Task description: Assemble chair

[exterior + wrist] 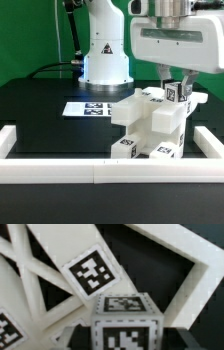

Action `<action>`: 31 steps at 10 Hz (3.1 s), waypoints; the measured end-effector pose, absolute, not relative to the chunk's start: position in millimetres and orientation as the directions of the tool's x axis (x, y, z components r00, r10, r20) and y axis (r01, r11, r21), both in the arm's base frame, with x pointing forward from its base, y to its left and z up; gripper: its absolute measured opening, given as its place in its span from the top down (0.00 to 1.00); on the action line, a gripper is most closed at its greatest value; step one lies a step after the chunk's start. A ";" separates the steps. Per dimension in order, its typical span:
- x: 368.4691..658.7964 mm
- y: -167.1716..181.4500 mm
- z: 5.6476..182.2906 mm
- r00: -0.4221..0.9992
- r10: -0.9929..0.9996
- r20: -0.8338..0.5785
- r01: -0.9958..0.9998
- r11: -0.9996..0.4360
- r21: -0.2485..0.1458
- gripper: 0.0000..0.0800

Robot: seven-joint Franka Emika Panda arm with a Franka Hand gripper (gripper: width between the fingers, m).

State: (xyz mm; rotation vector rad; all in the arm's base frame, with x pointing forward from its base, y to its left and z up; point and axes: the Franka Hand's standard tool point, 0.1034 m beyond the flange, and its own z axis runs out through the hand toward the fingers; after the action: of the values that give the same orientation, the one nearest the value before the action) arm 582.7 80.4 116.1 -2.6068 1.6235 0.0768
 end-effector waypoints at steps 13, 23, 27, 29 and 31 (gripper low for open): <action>584.5 83.8 120.4 0.656 -0.752 -0.059 -0.755 -0.655 -0.044 0.19; 584.0 81.6 117.8 1.000 -0.007 -0.003 -0.007 -0.999 -0.051 0.19; 584.2 81.3 118.1 1.000 0.031 -0.002 0.031 -0.998 -0.050 0.35; 584.3 81.3 118.1 1.000 -0.022 -0.004 -0.022 -0.998 -0.050 0.65; 584.3 80.5 117.8 0.978 -0.208 -0.014 -0.209 -0.977 -0.050 0.64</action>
Offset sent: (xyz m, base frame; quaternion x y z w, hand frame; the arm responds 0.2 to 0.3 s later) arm -0.0001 0.0016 -0.0024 -0.0078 -0.0054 0.1568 0.9876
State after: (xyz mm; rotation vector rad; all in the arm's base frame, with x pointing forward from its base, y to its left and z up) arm 584.3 80.5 117.8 -3.0731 0.3239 0.0134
